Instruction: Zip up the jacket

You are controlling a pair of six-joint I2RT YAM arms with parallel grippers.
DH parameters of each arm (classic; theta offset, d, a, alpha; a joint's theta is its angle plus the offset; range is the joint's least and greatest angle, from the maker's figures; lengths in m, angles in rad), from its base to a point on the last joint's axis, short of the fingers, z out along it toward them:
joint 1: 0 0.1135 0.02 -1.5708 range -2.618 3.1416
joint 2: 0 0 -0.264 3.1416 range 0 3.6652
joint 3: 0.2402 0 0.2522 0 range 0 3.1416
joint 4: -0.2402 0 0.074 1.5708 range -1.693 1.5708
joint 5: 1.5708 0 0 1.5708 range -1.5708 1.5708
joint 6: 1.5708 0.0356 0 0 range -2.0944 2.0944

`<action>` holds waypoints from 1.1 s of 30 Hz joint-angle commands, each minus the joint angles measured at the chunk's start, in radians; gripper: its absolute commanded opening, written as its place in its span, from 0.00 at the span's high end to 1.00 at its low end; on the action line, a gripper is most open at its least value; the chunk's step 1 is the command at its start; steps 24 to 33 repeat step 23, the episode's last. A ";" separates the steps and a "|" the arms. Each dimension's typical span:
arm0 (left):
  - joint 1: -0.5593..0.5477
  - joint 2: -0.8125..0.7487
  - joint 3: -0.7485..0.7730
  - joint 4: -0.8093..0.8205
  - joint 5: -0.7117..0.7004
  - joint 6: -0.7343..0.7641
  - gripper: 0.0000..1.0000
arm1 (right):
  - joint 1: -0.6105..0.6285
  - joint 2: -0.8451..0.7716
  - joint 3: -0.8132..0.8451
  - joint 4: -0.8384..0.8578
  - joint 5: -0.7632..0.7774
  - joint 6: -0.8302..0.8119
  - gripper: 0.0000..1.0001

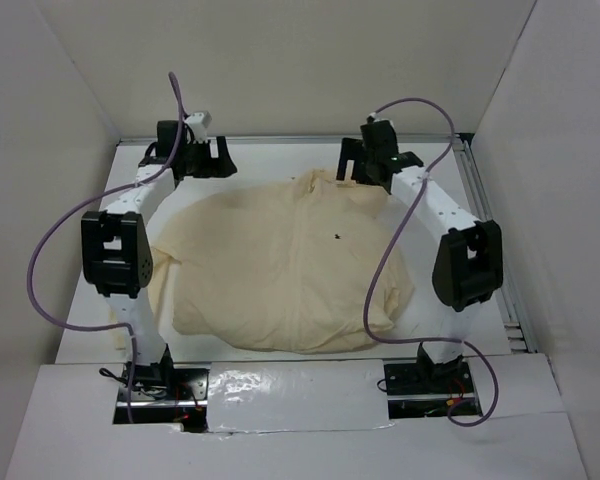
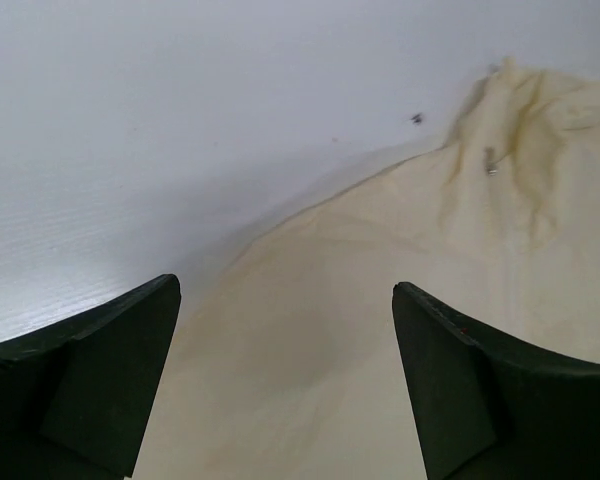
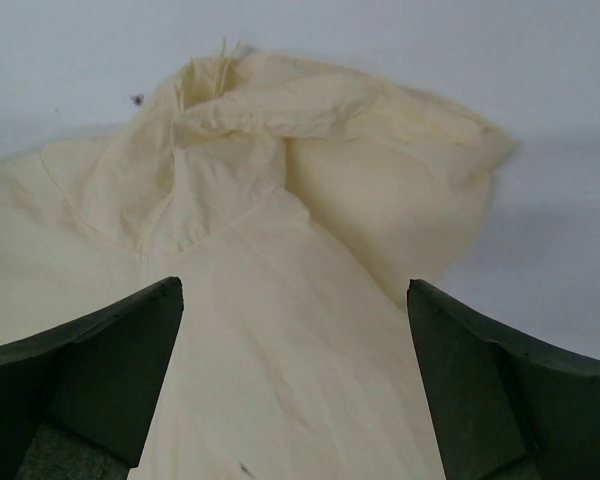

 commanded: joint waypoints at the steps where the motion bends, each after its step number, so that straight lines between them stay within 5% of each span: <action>1: -0.009 -0.139 0.000 0.033 0.090 -0.034 0.01 | -0.054 -0.182 -0.025 0.058 -0.086 0.063 0.00; 11: -0.029 -0.697 -0.400 -0.038 0.076 -0.253 0.01 | -0.142 -0.654 -0.427 0.044 -0.032 0.210 0.00; 18: -0.054 -1.021 -0.488 -0.211 0.028 -0.312 0.01 | -0.177 -0.925 -0.519 -0.074 0.071 0.235 0.00; 23: -0.071 -1.125 -0.516 -0.279 0.014 -0.343 0.01 | -0.185 -1.051 -0.551 -0.091 0.108 0.233 0.00; 33: -0.071 -1.125 -0.516 -0.279 0.014 -0.343 0.01 | -0.185 -1.051 -0.551 -0.091 0.108 0.233 0.00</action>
